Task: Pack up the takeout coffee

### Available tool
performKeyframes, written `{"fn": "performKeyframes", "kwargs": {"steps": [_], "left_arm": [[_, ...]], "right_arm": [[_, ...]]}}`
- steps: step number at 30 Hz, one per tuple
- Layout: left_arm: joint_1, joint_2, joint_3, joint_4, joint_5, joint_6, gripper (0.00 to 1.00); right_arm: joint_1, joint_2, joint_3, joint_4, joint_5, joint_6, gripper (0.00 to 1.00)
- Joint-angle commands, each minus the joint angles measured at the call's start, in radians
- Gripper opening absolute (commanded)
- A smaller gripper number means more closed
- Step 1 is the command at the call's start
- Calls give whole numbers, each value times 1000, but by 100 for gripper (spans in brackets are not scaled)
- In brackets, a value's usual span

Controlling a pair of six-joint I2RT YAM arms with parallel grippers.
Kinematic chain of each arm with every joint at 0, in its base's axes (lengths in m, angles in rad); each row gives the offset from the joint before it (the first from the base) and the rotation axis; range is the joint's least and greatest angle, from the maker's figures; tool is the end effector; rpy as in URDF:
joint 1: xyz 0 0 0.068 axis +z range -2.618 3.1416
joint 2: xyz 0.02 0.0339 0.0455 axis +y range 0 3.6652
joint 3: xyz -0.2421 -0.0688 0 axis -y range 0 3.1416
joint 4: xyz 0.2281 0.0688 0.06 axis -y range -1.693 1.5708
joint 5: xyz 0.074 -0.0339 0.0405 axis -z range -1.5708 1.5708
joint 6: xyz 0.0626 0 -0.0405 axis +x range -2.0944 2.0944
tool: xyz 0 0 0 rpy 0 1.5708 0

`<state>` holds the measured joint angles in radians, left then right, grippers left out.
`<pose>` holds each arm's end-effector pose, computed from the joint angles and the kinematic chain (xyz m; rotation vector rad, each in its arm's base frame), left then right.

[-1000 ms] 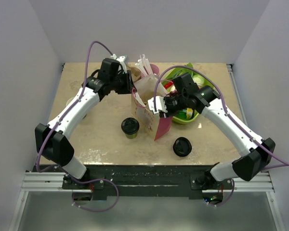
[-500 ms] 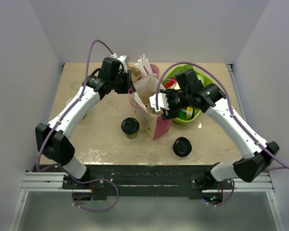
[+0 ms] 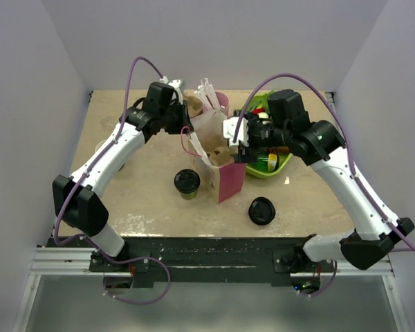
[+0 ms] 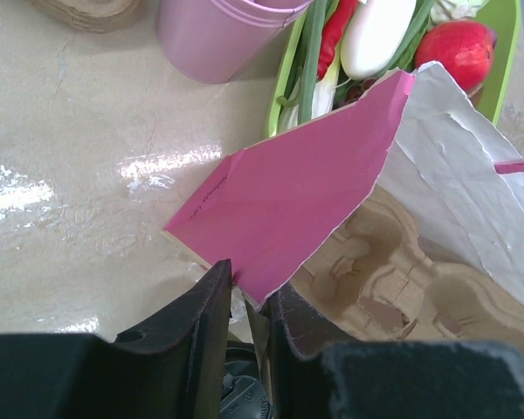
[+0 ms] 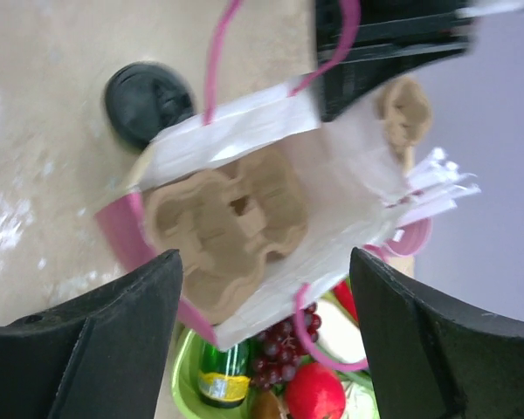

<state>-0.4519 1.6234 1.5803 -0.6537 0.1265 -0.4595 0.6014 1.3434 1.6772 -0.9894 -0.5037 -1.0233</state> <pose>0.3272 -0.1676 0.3180 0.0603 2.3378 -0.6135 0.2001 0.1739 0.4023 -1.7348 1.2712 0.3168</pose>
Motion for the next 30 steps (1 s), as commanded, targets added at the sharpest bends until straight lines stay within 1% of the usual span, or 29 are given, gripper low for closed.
{"fn": "performKeyframes", "kwargs": {"steps": [1, 2, 3, 4, 6, 7, 9, 10, 11, 13, 14, 15, 17, 19, 22, 25, 27, 28, 30], "left_arm": [[5, -17, 35, 17, 7, 12, 24], [5, -20, 32, 17, 10, 10, 24], [5, -28, 29, 19, 16, 5, 23], [5, -33, 27, 19, 15, 1, 23], [4, -40, 17, 22, 9, -14, 23], [4, -45, 12, 26, 9, -18, 23], [4, -51, 3, 29, 5, -21, 23], [4, -51, 3, 28, 2, -21, 23], [4, -51, 3, 25, -2, -22, 23], [4, -51, 3, 26, -8, -24, 23], [4, -53, 3, 26, -8, -24, 23], [4, -51, 4, 28, -10, -24, 23], [4, -51, 6, 31, -16, -25, 23], [4, -46, 7, 38, -27, -30, 21], [4, -39, 15, 42, -27, -38, 19], [4, -36, 24, 45, -21, -48, 18], [4, -37, 27, 48, -21, -54, 18], [4, -37, 27, 48, -18, -56, 18], [4, -39, 24, 48, -18, -64, 17]], "right_arm": [[0, -44, 10, 314, 86, 420, 80], [0, -38, 13, 386, 115, 504, 78], [0, -27, 24, 394, 131, 575, 75], [1, 8, 60, 387, 143, 674, 70], [0, 55, 108, 312, 133, 747, 62], [8, 74, 134, 292, 101, 770, 55], [29, 126, 141, 236, 131, 749, 51], [72, 144, 145, 218, 175, 732, 51], [93, 176, 148, 177, 280, 726, 47], [130, 218, 167, 132, 345, 730, 43], [133, 238, 176, 77, 393, 730, 37], [136, 279, 185, 54, 416, 739, 35], [136, 304, 174, -13, 456, 767, 31], [144, 315, 109, -38, 484, 776, 29], [149, 321, 21, -8, 487, 789, 26], [149, 342, -25, 4, 475, 787, 24], [150, 353, -68, 34, 465, 784, 24], [150, 361, -82, 46, 458, 784, 28], [149, 367, -112, 81, 447, 792, 29]]}}
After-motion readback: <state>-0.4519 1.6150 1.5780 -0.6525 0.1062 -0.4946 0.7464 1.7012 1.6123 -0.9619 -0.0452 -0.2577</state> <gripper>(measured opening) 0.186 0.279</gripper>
